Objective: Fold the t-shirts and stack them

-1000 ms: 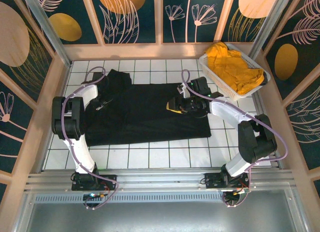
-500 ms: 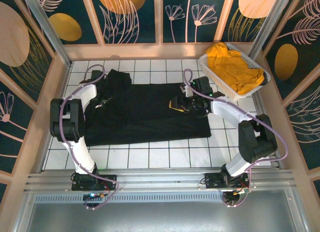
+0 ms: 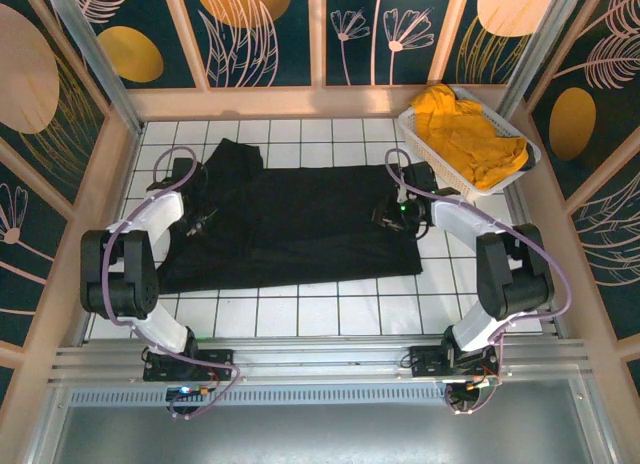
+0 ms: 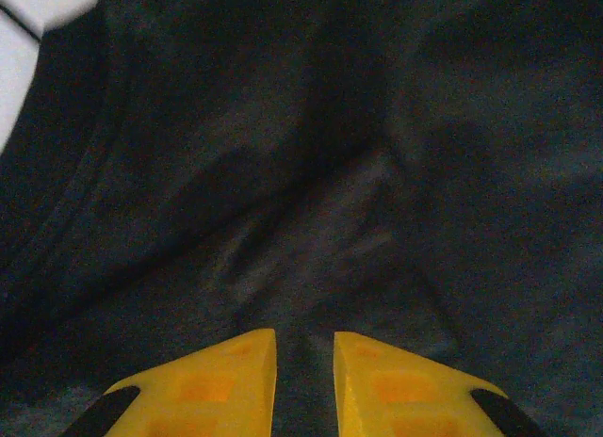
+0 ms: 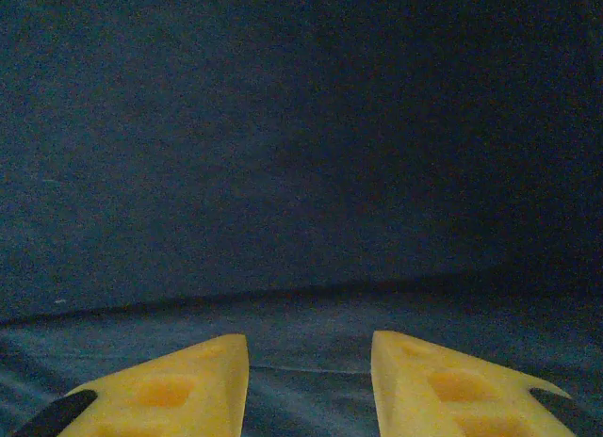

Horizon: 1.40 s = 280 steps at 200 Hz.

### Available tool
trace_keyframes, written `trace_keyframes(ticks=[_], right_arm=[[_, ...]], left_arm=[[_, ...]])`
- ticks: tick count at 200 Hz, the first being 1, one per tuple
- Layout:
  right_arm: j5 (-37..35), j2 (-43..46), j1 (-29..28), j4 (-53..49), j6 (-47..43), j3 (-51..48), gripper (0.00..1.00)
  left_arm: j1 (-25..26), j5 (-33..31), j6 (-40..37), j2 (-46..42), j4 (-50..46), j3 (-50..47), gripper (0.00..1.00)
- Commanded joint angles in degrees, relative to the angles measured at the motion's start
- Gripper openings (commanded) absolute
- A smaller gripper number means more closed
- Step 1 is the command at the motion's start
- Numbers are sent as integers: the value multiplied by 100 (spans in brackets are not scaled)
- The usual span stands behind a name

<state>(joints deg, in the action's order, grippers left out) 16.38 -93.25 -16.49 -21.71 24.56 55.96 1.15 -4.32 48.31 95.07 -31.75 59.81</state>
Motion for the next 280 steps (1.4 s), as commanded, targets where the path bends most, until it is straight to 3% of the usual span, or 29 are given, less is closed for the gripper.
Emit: trace_keyframes(ticks=[1,57,94,127,164,210,226,280], right_arm=[[-623,-307,-16,-573,106,-25,39],[-1040,-669,-354,-1225,97,-254,39],[-797,-349,-708,-1591,309,-570,40],[-520,0,-901,-1546,406,-681,41],[-612,34,-807,-1216,164,308,43],[-7,-989,-383,-541,83,2064,48],[31,-1500,-309,-520,84,2739,48],[21,-2579,-186,-674,111,4334,50]], left_arm=[[-110,46,216,205,-76,-173,24],[-264,-288,455,117,-89,-1001,26],[-690,-558,734,-629,-182,-1765,26],[-842,-675,748,-992,-57,-1832,29],[-835,-751,211,-505,79,-191,39],[-818,295,-546,1763,32,2904,51],[-733,306,-842,2403,101,3802,53],[-643,471,-1560,3857,547,5357,53]])
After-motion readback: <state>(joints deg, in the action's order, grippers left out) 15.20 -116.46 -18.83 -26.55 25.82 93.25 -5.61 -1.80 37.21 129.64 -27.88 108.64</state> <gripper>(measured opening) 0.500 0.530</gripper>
